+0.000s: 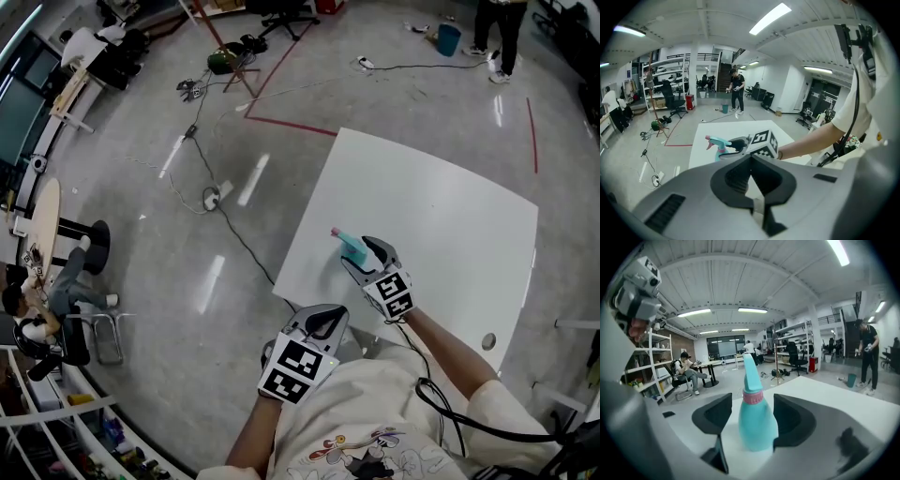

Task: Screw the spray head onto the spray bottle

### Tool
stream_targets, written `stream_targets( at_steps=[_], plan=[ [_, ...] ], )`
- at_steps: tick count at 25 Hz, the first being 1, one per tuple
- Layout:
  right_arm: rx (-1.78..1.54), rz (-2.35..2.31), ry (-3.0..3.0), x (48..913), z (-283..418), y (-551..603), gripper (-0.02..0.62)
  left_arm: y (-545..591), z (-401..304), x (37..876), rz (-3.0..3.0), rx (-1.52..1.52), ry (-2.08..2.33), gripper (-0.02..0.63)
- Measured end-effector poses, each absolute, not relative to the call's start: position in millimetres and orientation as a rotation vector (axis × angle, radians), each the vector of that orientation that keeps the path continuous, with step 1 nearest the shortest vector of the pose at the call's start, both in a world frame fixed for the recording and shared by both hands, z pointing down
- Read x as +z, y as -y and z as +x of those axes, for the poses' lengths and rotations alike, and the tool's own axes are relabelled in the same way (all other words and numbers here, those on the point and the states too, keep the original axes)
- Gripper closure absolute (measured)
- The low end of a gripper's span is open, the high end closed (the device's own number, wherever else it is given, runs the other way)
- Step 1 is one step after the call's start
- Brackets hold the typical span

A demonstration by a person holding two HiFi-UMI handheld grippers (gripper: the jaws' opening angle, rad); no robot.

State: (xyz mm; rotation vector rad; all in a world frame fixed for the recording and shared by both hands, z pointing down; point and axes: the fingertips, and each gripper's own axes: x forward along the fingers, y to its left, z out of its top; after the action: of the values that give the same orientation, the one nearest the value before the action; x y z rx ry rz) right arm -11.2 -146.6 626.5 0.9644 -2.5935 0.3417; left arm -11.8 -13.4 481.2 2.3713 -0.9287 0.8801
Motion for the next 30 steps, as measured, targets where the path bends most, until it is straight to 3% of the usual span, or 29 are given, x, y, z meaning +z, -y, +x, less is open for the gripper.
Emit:
stream_targets(
  at_steps=[5, 6, 7, 13, 19, 30],
  plan=[
    [0.55, 0.906, 2.539, 612, 40, 101, 0.333, 18, -25, 486, 2.353, 0.833, 0.963, 0.6],
    [0.566, 0.901, 2.535, 608, 49, 89, 0.372, 19, -28, 487, 2.349, 0.813, 0.965, 0.6],
    [0.585, 0.905, 2.53, 605, 57, 79, 0.515, 20, -30, 486, 2.345, 0.793, 0.966, 0.6],
    [0.633, 1.072, 2.503, 569, 81, 53, 0.584, 20, -29, 479, 2.357, 0.724, 0.95, 0.6],
    [0.514, 1.134, 2.542, 510, 67, 38, 0.588, 10, -5, 489, 2.389, 0.693, 0.879, 0.6],
    [0.544, 0.985, 2.59, 437, 137, -18, 0.588, -28, 81, 437, 2.357, 0.626, 0.991, 0.6]
  ],
)
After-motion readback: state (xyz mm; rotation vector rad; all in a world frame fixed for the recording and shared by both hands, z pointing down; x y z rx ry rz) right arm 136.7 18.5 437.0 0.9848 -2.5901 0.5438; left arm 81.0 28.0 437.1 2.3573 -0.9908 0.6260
